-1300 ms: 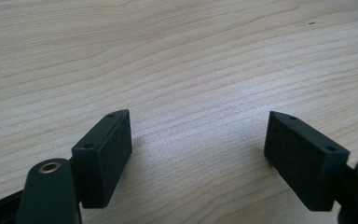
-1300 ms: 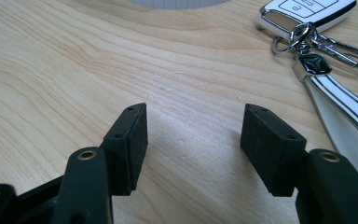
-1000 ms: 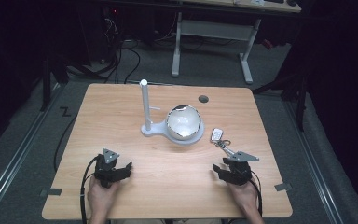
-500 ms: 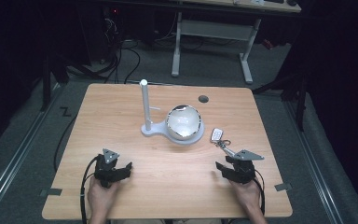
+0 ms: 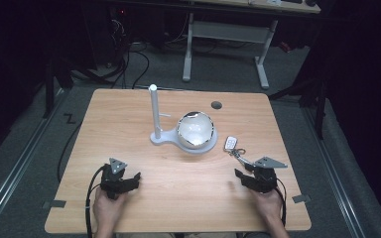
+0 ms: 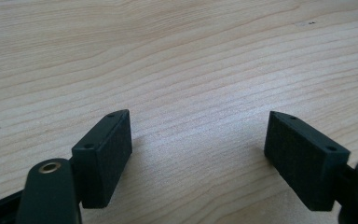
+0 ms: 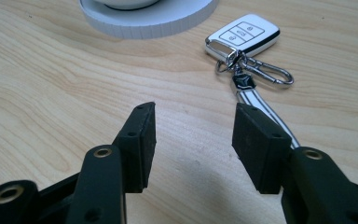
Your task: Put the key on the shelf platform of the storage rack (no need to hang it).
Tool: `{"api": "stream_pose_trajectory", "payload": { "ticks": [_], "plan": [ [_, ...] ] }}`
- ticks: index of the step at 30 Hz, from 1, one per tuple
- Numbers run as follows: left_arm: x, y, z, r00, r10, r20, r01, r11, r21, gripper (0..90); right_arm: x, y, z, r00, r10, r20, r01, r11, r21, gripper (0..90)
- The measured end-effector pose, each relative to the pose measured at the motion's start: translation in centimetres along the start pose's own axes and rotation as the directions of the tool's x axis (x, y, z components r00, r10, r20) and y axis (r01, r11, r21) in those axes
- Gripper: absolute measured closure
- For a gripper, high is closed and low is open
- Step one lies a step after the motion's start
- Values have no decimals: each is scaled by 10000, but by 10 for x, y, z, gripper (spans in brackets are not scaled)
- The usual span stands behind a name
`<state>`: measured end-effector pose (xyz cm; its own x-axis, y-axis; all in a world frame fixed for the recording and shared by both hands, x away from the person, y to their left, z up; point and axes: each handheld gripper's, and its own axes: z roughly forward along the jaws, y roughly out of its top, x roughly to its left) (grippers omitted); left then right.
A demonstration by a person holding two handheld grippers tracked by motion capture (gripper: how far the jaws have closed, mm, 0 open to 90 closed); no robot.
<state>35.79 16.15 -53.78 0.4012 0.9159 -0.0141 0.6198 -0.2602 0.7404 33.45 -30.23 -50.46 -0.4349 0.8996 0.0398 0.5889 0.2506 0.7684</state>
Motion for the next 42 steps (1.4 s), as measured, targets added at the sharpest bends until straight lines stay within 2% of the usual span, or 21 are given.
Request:
{"api": "stream_pose_trajectory", "payload": {
  "ticks": [7, 22, 26, 35, 42],
  "plan": [
    [0, 0, 0, 10000, 0, 0, 0, 10000, 1, 233, -6, 6, -4, 9999, 57, 127, -54, 9997, -232, 508],
    [0, 0, 0, 10000, 3, -5, -3, 10000, 2, 233, -29, 22, 0, 9986, 428, 301, -422, 9989, -186, 529],
    [0, 0, 0, 10000, 4, -5, -4, 10000, 4, 233, -36, 28, 6, 9981, 542, 287, -541, 9985, -35, 540],
    [0, 0, 0, 10000, 4, -5, -4, 10000, 2, 233, -41, 33, 19, 9974, 649, 317, -660, 9972, 339, 557],
    [0, 0, 0, 10000, 5, 4, -5, 10000, 10, 233, -41, 40, 32, 9984, 460, 318, -477, 9973, 555, 566]
  ]
}}
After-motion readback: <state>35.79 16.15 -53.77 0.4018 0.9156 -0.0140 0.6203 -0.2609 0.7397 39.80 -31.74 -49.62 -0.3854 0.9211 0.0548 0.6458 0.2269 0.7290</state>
